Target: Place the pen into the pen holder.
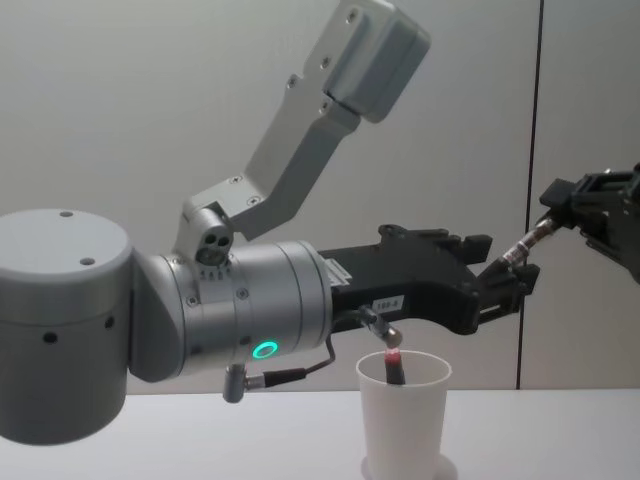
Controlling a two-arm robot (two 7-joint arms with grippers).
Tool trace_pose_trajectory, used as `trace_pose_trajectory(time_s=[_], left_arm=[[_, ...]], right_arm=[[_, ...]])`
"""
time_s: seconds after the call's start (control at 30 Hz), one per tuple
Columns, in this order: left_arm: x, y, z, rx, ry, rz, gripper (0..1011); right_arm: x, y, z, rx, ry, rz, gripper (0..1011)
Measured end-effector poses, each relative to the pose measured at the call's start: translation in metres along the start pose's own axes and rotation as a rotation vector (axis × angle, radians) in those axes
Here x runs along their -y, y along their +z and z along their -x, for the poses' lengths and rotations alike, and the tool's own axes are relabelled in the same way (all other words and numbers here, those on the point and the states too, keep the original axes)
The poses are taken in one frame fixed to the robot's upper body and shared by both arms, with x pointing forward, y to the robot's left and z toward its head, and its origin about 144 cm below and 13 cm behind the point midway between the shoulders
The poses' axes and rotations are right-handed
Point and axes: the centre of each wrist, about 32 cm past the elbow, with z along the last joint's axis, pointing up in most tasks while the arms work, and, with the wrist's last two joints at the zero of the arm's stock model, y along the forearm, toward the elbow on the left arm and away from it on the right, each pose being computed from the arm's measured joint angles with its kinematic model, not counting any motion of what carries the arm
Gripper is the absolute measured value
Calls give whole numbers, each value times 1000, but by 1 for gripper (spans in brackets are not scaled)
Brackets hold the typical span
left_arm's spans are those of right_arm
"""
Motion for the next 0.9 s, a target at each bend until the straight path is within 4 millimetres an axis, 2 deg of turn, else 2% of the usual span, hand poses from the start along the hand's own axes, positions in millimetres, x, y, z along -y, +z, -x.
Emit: trace_pose_trajectory(time_s=[0.57, 0.9], left_arm=[[0, 0, 0, 0, -1, 0, 991], [0, 0, 0, 0, -1, 0, 1003]], right_arm=[[-1, 4, 0, 49, 5, -12, 133], [-3, 13, -6, 131, 9, -20, 132]])
